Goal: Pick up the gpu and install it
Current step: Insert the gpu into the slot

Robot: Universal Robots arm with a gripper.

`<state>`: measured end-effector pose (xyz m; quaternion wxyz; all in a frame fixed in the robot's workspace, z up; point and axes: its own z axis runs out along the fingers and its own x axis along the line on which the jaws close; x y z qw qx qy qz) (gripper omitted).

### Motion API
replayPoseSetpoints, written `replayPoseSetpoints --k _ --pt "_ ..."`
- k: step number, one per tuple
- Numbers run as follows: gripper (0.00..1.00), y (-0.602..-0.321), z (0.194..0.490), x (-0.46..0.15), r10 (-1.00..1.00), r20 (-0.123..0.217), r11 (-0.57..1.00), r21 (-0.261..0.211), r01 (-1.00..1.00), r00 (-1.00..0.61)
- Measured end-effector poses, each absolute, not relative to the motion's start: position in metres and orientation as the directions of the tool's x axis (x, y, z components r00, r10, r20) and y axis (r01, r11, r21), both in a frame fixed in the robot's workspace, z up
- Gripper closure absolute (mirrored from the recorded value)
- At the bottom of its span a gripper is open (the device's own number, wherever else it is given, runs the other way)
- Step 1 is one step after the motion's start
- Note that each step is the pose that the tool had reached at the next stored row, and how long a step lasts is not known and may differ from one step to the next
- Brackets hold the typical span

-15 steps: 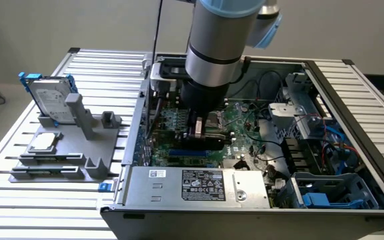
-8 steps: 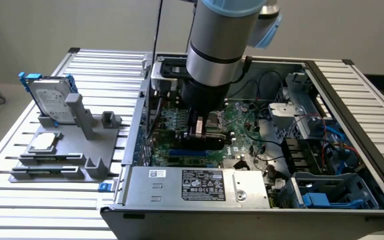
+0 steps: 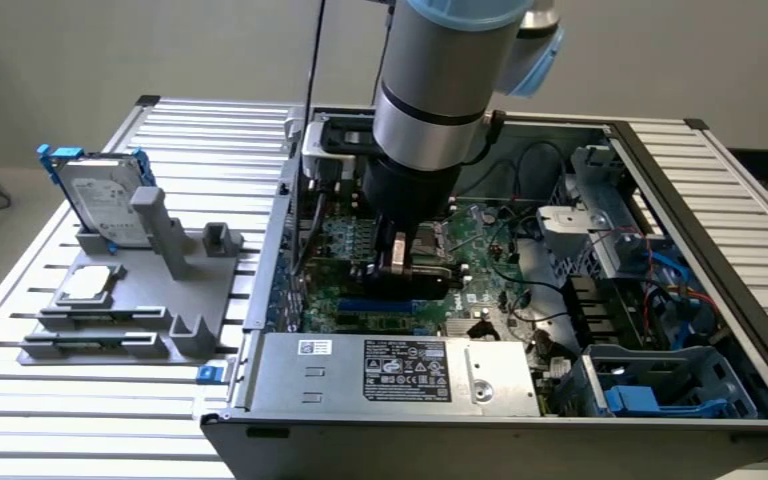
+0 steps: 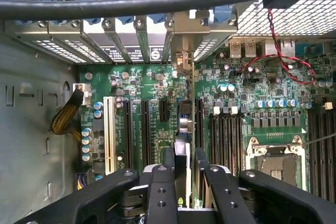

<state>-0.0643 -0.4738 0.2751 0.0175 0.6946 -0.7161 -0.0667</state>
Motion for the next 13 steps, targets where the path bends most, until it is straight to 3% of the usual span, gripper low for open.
replayPoseSetpoints --k 13 --pt "0.74 -0.4757 0.2722 -0.0643 -0.997 -0.067 0.026 0.133 -0.991 -0.035"
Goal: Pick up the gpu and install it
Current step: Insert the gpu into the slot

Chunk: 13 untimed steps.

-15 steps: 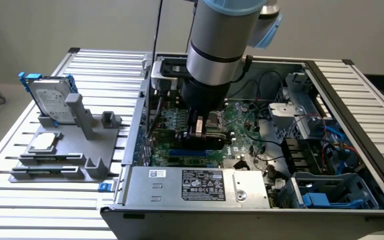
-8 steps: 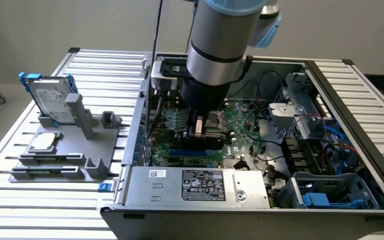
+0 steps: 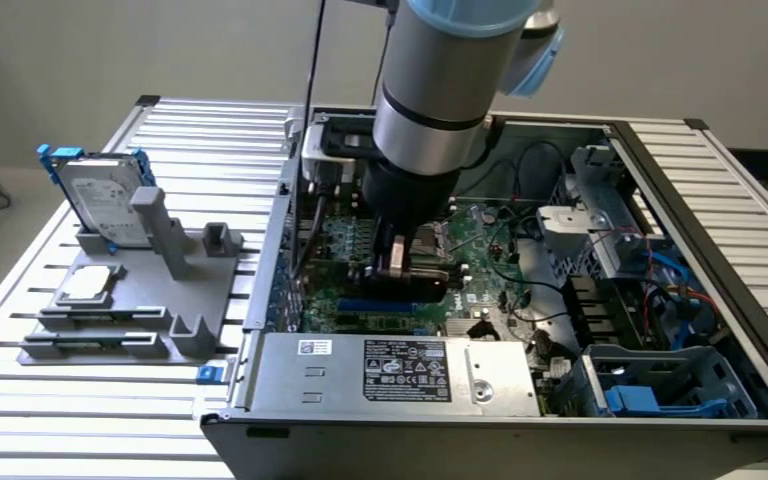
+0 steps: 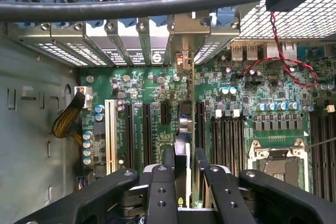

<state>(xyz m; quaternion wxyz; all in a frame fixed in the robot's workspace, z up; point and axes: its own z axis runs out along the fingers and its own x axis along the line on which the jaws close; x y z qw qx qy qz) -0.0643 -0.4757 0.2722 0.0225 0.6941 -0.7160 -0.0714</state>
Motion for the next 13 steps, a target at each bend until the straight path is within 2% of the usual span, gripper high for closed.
replayPoseSetpoints --k 13 --pt "0.74 -0.4778 0.2682 -0.0637 -0.997 -0.066 0.026 0.158 -0.987 -0.037"
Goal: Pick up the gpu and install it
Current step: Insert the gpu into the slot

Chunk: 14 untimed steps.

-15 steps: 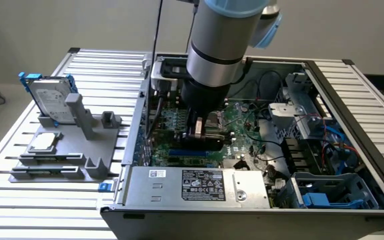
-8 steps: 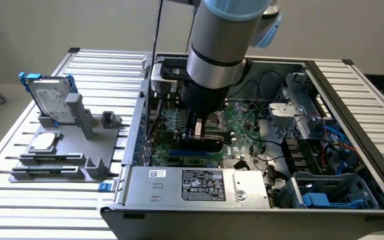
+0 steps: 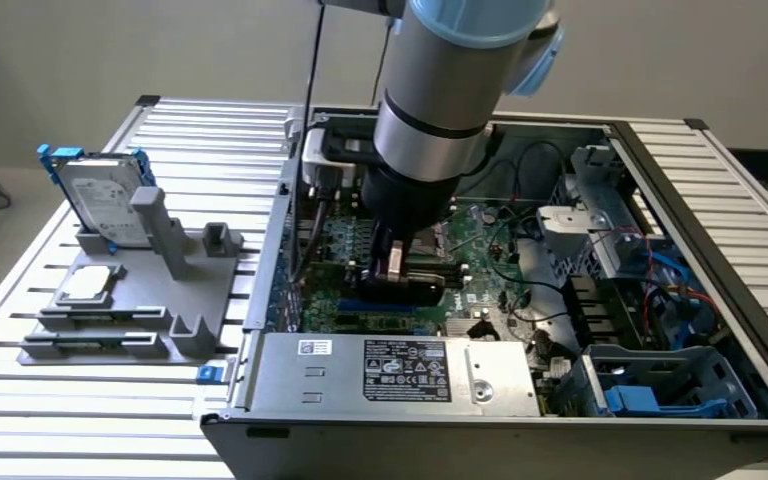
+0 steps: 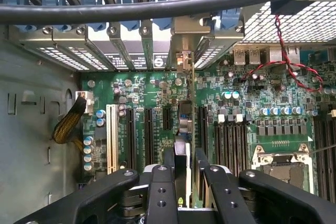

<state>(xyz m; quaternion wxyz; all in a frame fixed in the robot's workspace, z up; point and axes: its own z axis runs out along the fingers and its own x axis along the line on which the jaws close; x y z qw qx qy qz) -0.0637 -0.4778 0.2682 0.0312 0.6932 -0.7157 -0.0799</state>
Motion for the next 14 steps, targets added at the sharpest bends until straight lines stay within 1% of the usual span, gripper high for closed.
replayPoseSetpoints --k 14 --pt "0.74 -0.4790 0.2666 -0.0611 -0.997 -0.066 0.026 0.163 -0.986 -0.037"
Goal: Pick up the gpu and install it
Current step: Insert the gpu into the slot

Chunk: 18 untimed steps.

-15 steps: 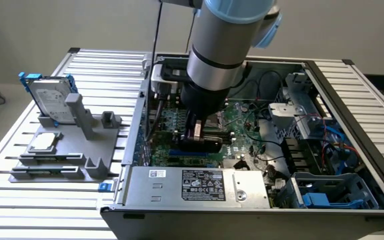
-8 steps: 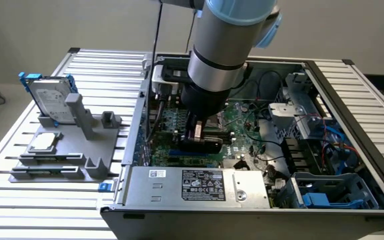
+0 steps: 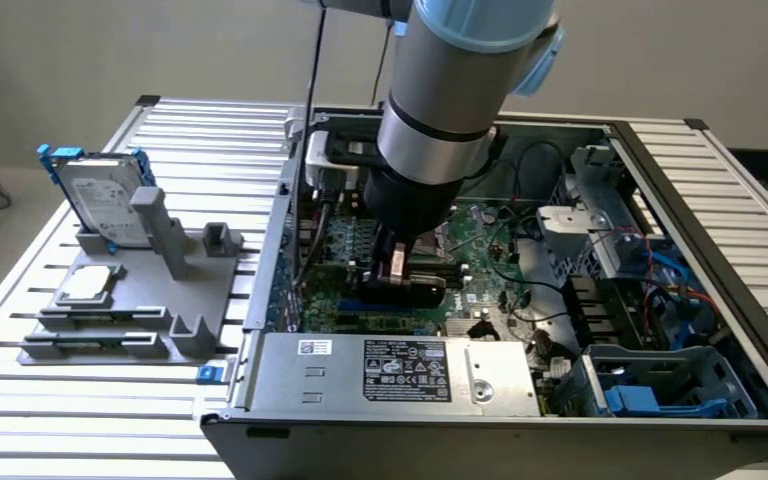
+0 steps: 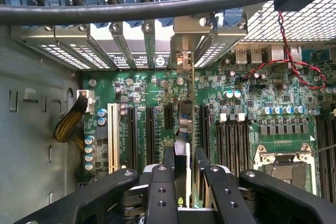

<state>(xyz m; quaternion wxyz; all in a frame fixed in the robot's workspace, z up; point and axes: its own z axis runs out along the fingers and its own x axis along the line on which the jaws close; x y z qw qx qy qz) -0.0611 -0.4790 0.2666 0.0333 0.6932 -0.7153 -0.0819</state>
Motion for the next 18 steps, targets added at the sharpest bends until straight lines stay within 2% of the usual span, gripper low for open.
replayPoseSetpoints --k 18 --pt "0.74 -0.4789 0.2652 -0.0591 -0.998 -0.070 -0.013 0.163 -0.986 0.001"
